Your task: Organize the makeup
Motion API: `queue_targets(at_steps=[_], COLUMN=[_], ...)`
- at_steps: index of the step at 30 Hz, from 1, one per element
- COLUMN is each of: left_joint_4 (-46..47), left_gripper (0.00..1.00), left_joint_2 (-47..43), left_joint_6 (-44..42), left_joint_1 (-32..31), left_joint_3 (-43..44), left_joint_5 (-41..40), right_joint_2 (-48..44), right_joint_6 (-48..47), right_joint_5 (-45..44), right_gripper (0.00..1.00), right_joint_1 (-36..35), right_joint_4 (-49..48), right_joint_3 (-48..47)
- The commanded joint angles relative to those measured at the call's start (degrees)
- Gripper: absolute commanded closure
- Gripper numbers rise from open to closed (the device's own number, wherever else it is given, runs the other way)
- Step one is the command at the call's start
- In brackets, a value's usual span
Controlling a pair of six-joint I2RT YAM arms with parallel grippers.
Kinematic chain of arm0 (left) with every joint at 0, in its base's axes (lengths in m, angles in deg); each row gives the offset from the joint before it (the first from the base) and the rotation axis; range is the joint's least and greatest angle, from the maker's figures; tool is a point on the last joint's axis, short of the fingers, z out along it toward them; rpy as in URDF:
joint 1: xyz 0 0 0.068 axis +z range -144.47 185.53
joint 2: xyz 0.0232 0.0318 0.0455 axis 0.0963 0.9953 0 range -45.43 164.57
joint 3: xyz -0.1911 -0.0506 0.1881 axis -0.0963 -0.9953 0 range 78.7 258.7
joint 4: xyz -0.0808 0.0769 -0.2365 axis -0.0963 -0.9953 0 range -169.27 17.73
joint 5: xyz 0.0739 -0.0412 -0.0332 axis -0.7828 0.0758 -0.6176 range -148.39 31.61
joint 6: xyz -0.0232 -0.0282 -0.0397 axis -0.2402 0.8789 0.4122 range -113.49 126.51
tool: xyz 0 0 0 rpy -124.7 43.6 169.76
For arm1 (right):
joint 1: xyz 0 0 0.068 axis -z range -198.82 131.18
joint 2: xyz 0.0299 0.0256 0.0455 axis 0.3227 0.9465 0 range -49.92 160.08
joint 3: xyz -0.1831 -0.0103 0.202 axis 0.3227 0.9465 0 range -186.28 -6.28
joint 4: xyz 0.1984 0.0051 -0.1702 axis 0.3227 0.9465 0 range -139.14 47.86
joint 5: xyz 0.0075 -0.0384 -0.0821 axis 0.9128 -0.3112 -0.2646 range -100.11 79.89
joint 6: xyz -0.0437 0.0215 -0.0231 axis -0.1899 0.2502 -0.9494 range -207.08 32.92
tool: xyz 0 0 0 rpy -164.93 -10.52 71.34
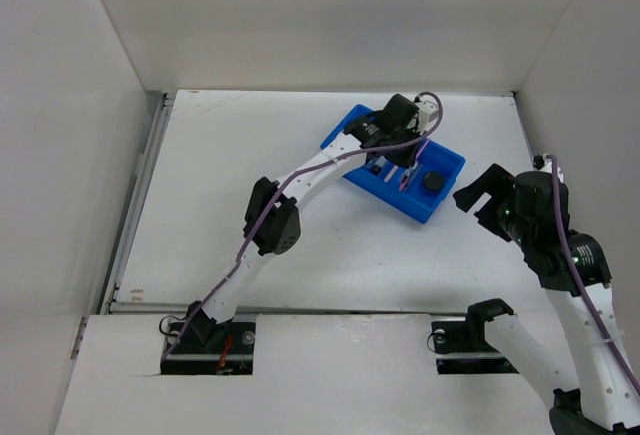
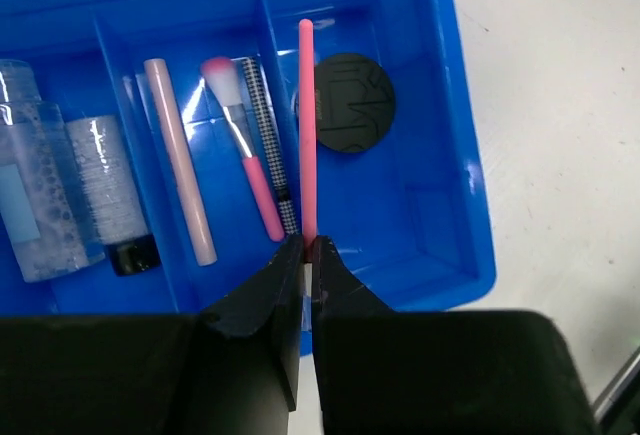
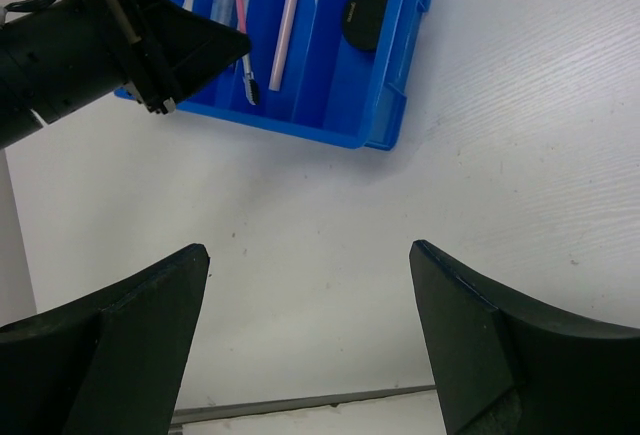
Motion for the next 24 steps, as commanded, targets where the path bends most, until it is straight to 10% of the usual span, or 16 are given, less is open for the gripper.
queue_targets(at_steps=[1, 4, 7, 12, 17, 24], left_joint_4=[3.54, 4.85, 4.86, 4.33, 1.69, -0.50], left_gripper=[1.00, 0.93, 0.38, 0.00, 0.00, 0.00], left_joint_2=[-0.03, 1.20, 1.73, -2.03, -12.13, -38.94], left_joint_6=[0.59, 1.12, 1.65, 0.86, -0.64, 3.48], left_joint_1=[1.11, 1.73, 2.35, 2.35, 2.35, 2.87], left_joint_3=[2.95, 2.95, 2.95, 2.95, -0.64, -29.28], left_joint_5=[-0.06, -0.06, -0.58, -1.11, -6.53, -27.85], right_joint_2=[-0.63, -0.63, -0.63, -0.63, 1.21, 4.98], right_joint_6=[0.30, 0.30, 0.30, 0.30, 0.30, 0.91], right_joint_5=[-1.55, -1.56, -1.56, -1.56, -2.79, -17.01], right_gripper=[0.12, 0.12, 0.12, 0.12, 0.00, 0.00], right_joint_1=[0.18, 0.18, 0.18, 0.18, 0.18, 0.18], right_joint_4=[0.69, 1.21, 1.21, 1.21, 1.21, 1.21], right_joint_3=[-2.34, -2.87, -2.87, -2.87, -3.57, -7.52])
